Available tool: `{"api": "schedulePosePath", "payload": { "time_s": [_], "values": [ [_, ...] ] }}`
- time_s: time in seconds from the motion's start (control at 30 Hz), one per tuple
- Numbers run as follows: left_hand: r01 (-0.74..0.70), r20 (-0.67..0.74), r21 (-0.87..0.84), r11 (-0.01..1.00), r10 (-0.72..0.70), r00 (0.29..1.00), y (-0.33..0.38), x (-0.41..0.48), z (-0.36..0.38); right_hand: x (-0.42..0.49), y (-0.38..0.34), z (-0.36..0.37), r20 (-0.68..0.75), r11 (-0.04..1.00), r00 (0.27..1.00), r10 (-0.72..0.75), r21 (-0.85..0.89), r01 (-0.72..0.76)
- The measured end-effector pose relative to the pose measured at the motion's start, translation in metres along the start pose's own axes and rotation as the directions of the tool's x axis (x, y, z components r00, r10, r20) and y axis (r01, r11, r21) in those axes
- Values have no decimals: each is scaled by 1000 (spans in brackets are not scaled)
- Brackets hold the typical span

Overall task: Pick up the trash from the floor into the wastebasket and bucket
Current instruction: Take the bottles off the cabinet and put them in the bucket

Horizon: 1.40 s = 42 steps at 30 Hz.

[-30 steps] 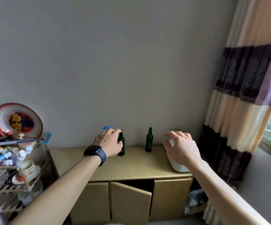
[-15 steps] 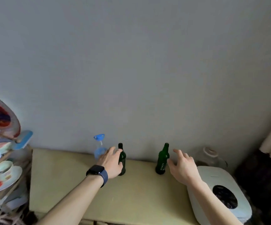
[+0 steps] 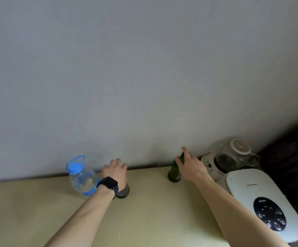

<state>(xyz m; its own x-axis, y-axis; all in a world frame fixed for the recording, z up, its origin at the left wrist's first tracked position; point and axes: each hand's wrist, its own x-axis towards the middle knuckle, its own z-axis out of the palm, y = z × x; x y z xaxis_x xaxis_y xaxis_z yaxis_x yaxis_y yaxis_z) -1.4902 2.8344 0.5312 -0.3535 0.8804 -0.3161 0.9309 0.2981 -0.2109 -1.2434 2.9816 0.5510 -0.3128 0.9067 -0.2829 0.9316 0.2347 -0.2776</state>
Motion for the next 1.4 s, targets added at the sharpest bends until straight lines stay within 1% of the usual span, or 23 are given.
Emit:
{"api": "schedulePosePath", "payload": {
  "time_s": [0.1,0.23,0.33,0.47,0.57,0.63,0.67,0.77,0.8,0.87,0.9,0.93,0.97,1.0,1.03,1.1,1.17,1.23,1.27,1.33,1.4],
  "values": [
    [-31,94,-32,999,34,995,3,17,0,8,2,10,-69,999,998,-2,-48,-2],
    [-95,167,-39,995,101,981,10,31,-11,0,7,20,-53,999,999,11,-36,-13],
    [-126,162,-67,990,135,978,22,30,-12,-29,24,28,-71,1000,997,6,-28,-8],
    [-176,143,13,984,173,975,56,14,-16,-105,74,48,-81,998,995,49,32,-46],
    [-246,153,35,969,238,959,93,-11,-15,-175,116,68,-89,995,993,74,76,-67],
    [-320,168,12,947,314,935,140,-38,-16,-237,156,73,-101,973,984,149,191,-127],
    [-321,172,-19,947,319,932,150,-47,-16,-254,165,75,-117,963,981,157,238,-126],
    [-405,176,-29,914,404,898,229,-95,-16,-339,221,78,-173,924,946,275,321,-209],
    [-442,163,-23,897,440,883,253,-110,-17,-363,239,82,-186,911,934,305,343,-229],
    [-479,153,-38,877,478,865,287,-133,-16,-398,266,89,-203,909,919,339,324,-263],
    [-536,140,-24,844,534,834,328,-154,-12,-435,293,89,-179,880,894,411,334,-338],
    [-554,138,-16,832,551,823,351,-166,-12,-453,308,93,-194,864,876,441,357,-356],
    [-564,120,-18,825,562,818,359,-171,-9,-460,316,96,-163,850,873,460,364,-381],
    [-623,117,-9,782,620,776,412,-196,-4,-498,349,99,-148,804,829,540,382,-456],
    [-637,109,-1,771,633,766,424,-201,1,-504,356,101,-124,782,817,563,399,-479],
    [-702,121,-5,712,697,706,489,-231,13,-538,395,108,-81,704,750,656,425,-569],
    [-734,144,-28,679,729,669,543,-255,23,-558,429,116,-33,640,694,720,420,-644],
    [-752,196,-76,655,749,632,595,-269,36,-569,459,123,-10,577,631,775,417,-702],
    [-752,220,-108,650,753,620,622,-273,44,-573,477,126,18,536,596,803,416,-735],
    [-731,285,-153,665,738,612,665,-279,59,-574,505,136,22,484,546,837,434,-760],
    [-676,326,-215,705,704,631,700,-282,76,-570,528,145,53,434,502,863,430,-792]
  ]
}}
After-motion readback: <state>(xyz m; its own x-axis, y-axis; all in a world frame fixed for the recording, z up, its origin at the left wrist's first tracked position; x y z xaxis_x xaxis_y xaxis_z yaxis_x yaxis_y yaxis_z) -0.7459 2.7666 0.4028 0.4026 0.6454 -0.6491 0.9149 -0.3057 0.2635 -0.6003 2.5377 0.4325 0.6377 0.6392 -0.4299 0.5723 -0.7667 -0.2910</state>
